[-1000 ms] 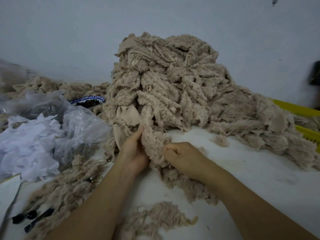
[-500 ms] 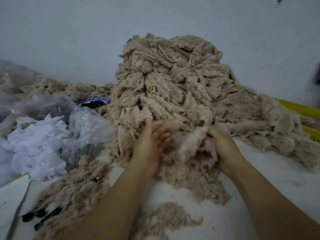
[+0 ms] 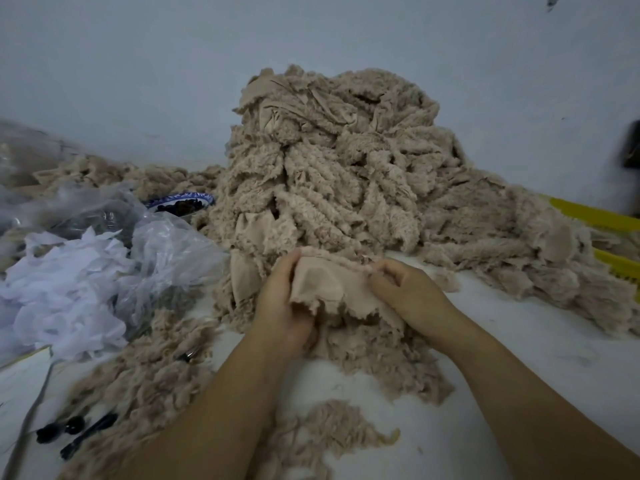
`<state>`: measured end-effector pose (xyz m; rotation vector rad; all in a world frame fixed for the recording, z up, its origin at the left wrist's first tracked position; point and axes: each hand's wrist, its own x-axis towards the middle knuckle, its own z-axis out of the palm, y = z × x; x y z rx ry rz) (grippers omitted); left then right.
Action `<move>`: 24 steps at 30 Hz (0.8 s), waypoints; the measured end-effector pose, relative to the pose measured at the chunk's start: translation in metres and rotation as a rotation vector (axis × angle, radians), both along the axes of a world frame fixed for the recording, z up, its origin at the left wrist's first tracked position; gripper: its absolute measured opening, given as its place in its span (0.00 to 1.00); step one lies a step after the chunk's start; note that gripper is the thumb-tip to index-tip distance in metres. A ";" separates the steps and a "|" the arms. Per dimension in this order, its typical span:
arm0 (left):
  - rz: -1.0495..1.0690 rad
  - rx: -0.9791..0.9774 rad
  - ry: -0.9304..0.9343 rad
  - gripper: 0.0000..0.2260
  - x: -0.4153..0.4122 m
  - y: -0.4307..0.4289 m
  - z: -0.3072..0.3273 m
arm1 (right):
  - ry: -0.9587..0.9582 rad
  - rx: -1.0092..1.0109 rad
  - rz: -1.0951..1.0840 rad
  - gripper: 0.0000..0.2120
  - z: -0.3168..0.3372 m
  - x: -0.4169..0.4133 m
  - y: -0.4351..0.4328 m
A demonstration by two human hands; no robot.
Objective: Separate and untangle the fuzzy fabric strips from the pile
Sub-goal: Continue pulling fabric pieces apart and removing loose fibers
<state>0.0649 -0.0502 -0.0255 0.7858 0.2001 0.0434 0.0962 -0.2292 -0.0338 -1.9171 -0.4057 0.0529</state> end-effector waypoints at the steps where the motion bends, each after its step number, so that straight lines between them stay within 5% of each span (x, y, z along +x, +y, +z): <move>1: -0.004 -0.086 0.007 0.13 0.000 0.004 0.000 | -0.012 -0.054 -0.006 0.07 -0.001 0.002 -0.001; 4: -0.028 -0.201 -0.014 0.15 0.000 0.013 0.001 | -0.016 -0.076 -0.075 0.07 -0.003 0.006 -0.005; 10: -0.073 -0.141 -0.114 0.19 0.007 0.018 -0.005 | 0.087 0.267 -0.123 0.13 0.002 0.003 -0.002; 12: -0.090 -0.018 -0.165 0.14 0.007 0.018 -0.005 | 0.099 0.331 -0.121 0.12 0.002 0.002 0.002; 18: -0.209 0.786 -0.281 0.19 -0.015 -0.005 -0.008 | 0.010 0.274 -0.079 0.12 0.004 -0.007 0.019; 21: -0.210 0.901 -0.218 0.15 -0.015 -0.011 -0.010 | -0.019 0.220 -0.024 0.08 0.003 -0.009 0.024; 24: -0.172 0.798 -0.157 0.14 -0.011 -0.011 -0.009 | -0.041 0.182 -0.010 0.08 0.003 -0.008 0.019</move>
